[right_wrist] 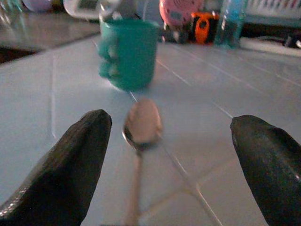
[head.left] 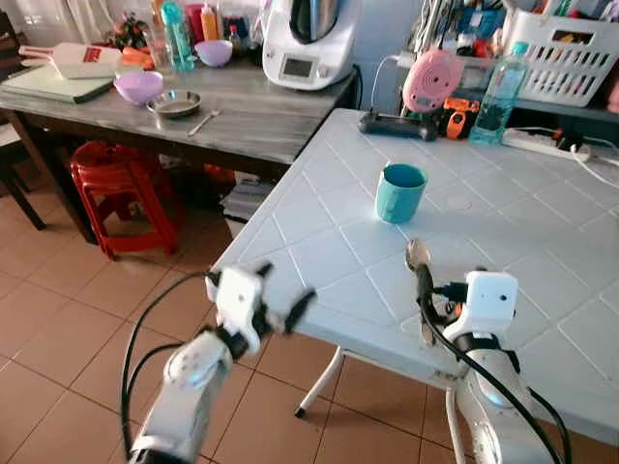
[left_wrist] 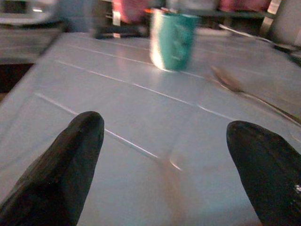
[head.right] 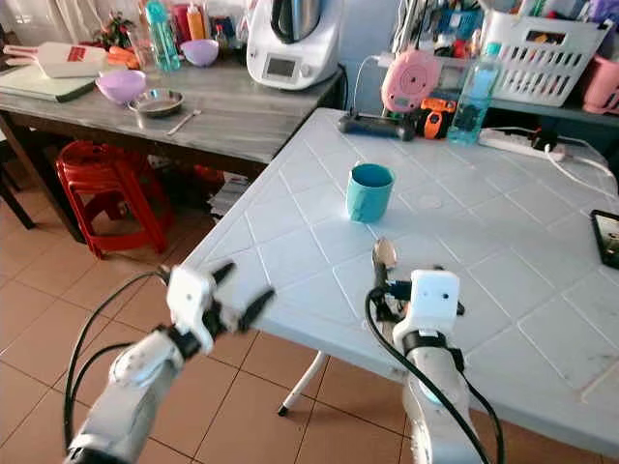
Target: Setting the table
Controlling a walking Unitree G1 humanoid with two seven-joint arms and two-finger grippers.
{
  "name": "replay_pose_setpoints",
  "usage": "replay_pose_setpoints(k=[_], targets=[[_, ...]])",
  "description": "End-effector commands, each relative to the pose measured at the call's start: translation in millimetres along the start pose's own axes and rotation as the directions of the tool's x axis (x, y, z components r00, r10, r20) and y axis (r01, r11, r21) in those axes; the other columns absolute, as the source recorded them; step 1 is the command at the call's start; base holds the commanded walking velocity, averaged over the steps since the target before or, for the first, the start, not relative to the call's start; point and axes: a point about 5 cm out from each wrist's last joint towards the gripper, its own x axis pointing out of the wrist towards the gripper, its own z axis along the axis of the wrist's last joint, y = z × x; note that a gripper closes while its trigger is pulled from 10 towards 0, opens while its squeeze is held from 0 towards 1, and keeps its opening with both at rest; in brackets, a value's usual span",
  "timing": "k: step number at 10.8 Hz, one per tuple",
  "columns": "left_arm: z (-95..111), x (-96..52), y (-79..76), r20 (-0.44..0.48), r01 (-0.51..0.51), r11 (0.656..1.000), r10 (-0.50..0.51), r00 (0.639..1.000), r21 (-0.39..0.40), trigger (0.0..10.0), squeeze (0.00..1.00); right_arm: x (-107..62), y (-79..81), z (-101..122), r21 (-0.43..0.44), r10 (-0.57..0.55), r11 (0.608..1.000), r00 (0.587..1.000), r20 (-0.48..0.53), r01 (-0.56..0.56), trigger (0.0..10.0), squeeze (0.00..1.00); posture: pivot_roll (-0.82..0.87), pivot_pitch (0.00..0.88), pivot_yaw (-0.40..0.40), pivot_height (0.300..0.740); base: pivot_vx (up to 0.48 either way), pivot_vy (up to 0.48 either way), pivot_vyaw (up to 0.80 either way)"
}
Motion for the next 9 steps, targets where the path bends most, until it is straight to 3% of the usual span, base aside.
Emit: replay_pose_setpoints(k=[1,5,9], targets=[[3.8,-0.7,0.1,0.005,0.018,1.0,-0.018,1.0,0.005,10.0,0.0,-0.4,-3.8,-4.2,-0.007,-0.011,1.0,1.0,-0.029,0.011,10.0,0.0,0.03,0.0,0.002,0.74,0.0,0.0,0.0],[1.9,-4.5,-4.0,-0.011,0.075,0.997,-0.075,0.997,0.009,10.0,0.0,6.1,-4.9,-12.6,-0.01,0.024,1.0,0.993,-0.118,-0.026,10.0,0.0,0.04,0.0,-0.014,0.74,0.0,0.0,0.0],[5.8,-7.5,1.4,-0.025,0.104,0.994,-0.103,0.994,0.043,10.0,0.0,24.3,-5.2,-3.4,-0.015,0.079,0.997,0.99,-0.116,-0.081,10.0,0.0,0.05,0.0,-0.015,0.74,0.0,0.0,0.0]])
